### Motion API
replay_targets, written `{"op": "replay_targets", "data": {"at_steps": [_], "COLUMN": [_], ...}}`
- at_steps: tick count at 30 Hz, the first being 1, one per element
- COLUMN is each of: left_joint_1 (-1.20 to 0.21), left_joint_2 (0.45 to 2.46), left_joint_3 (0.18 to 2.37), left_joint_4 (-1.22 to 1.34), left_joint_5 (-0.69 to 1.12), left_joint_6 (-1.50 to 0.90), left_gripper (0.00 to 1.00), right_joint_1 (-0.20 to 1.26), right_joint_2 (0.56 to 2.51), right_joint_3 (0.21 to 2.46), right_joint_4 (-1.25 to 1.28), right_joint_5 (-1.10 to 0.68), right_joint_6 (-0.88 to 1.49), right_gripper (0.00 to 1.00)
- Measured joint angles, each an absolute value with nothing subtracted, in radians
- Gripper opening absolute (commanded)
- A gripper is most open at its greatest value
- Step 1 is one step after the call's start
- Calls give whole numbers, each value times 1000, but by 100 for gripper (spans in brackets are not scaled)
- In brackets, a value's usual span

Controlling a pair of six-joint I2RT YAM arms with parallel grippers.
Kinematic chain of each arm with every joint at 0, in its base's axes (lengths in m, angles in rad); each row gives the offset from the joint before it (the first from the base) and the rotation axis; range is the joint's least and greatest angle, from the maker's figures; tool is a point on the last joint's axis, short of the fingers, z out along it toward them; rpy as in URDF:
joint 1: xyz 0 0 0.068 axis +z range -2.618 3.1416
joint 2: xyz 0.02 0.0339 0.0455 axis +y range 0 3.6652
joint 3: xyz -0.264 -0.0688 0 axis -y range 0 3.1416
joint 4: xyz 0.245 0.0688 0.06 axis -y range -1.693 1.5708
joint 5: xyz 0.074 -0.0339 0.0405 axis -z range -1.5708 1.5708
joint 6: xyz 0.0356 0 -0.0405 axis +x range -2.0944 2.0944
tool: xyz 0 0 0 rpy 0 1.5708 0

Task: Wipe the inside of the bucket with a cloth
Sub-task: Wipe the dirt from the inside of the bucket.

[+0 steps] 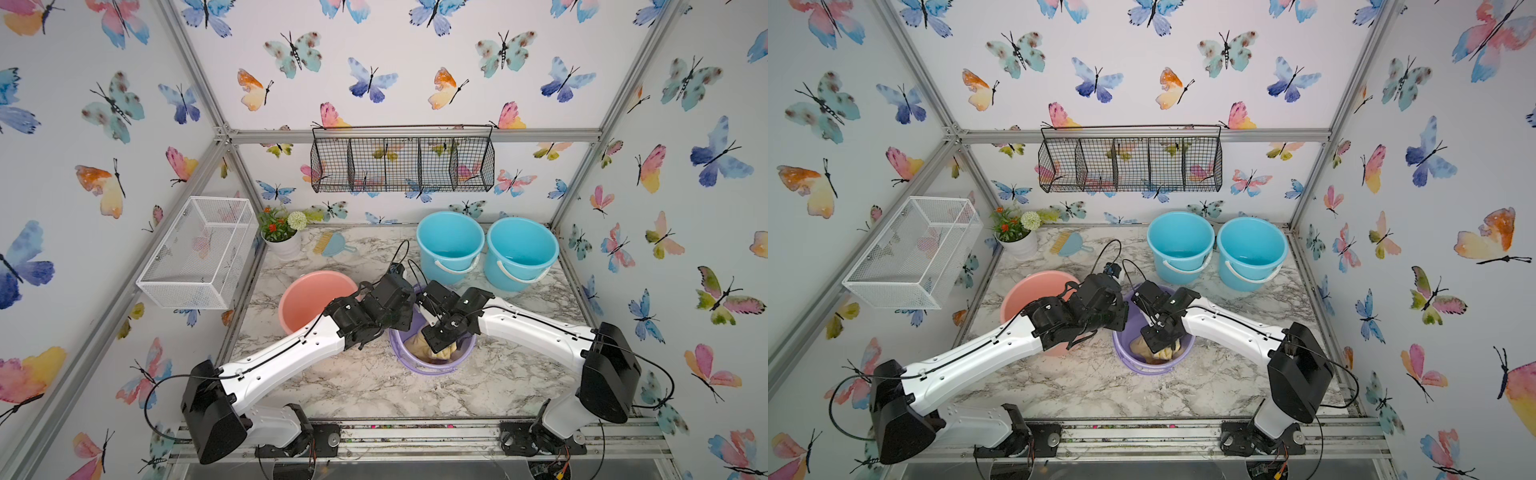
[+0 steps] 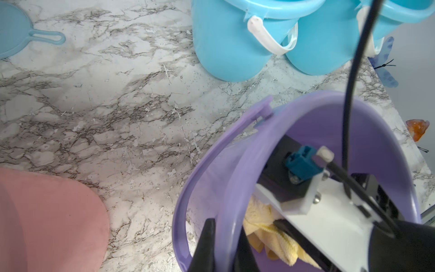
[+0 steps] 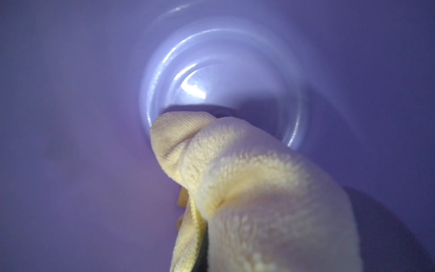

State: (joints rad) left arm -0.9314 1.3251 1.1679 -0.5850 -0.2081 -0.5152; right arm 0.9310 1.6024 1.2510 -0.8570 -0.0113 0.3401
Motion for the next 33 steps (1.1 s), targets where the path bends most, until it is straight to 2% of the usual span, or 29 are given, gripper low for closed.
{"op": "replay_targets", "data": {"at_steps": [11,20,33], "left_joint_1": [-933,-937,-938], "left_joint_2": [1325,1326,1313], "left_joint_3": [1168,1144,1130], "left_joint_4": [-595,-604,-588], "left_joint_5": [-185,-175,-201], "left_joint_6": [-519,-525,-510], "left_gripper": [0,0,0], "right_joint_1": [931,936,935], "right_joint_2": [1725,1822,1729], "right_joint_3": [1226,1170,1172], "right_joint_4": [-908,-801,-842], "right_joint_5": [2,-7,-68], "right_joint_6": [368,353,401], "right_gripper": [2,2,2]}}
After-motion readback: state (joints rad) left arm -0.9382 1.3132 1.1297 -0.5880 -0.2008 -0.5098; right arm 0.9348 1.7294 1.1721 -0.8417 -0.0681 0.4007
